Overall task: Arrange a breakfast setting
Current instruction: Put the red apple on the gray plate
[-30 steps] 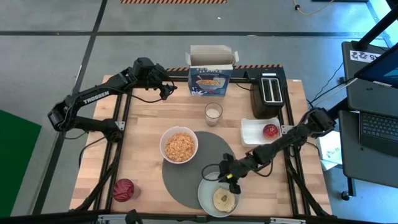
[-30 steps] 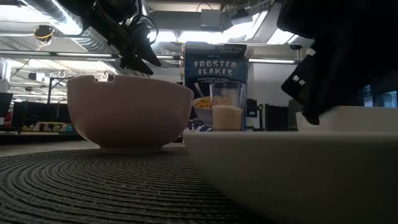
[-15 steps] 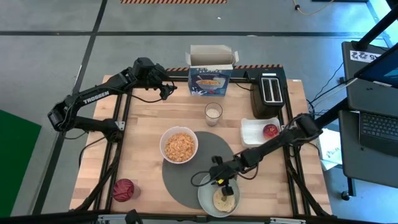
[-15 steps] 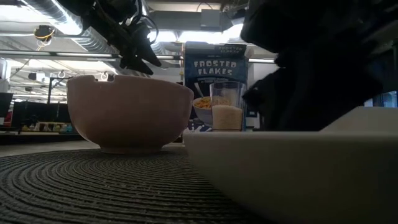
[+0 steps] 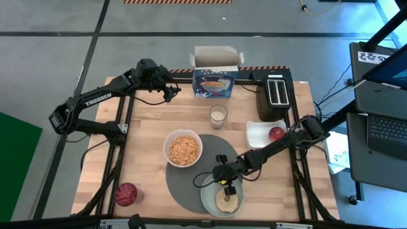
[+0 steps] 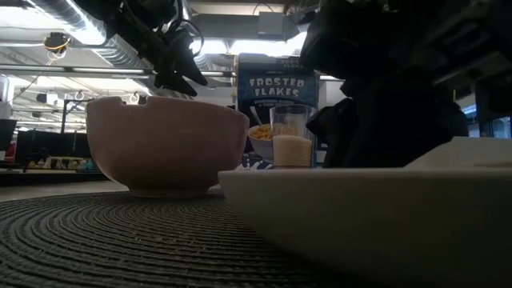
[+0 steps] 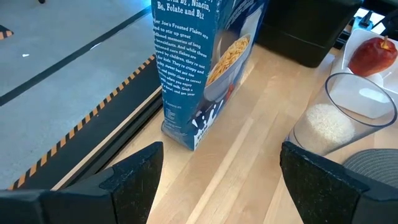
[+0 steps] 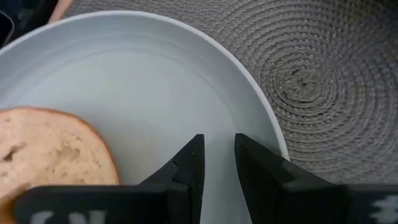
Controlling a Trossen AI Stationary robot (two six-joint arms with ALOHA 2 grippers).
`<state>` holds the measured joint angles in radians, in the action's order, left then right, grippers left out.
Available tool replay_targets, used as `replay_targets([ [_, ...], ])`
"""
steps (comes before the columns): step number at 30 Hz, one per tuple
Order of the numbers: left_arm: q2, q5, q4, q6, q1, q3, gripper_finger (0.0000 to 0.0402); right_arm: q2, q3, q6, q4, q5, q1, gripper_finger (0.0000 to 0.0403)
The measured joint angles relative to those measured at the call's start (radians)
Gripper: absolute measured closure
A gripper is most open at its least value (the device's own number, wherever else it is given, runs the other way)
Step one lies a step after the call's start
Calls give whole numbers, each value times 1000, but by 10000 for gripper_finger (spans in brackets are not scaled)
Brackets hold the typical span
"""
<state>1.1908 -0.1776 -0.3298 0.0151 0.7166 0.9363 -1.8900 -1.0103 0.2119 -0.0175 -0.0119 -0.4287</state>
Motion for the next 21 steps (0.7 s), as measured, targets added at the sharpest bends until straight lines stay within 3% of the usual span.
replay_targets([
  [9, 0, 0, 0, 0, 0, 0, 92, 0, 0, -34, 5, -37, 34, 313],
  [16, 0, 0, 0, 0, 0, 0, 92, 47, 1, -35, 20, -139, 44, 313],
  [21, 0, 0, 0, 0, 0, 0, 92, 165, -89, -114, 292, -60, 42, 313],
])
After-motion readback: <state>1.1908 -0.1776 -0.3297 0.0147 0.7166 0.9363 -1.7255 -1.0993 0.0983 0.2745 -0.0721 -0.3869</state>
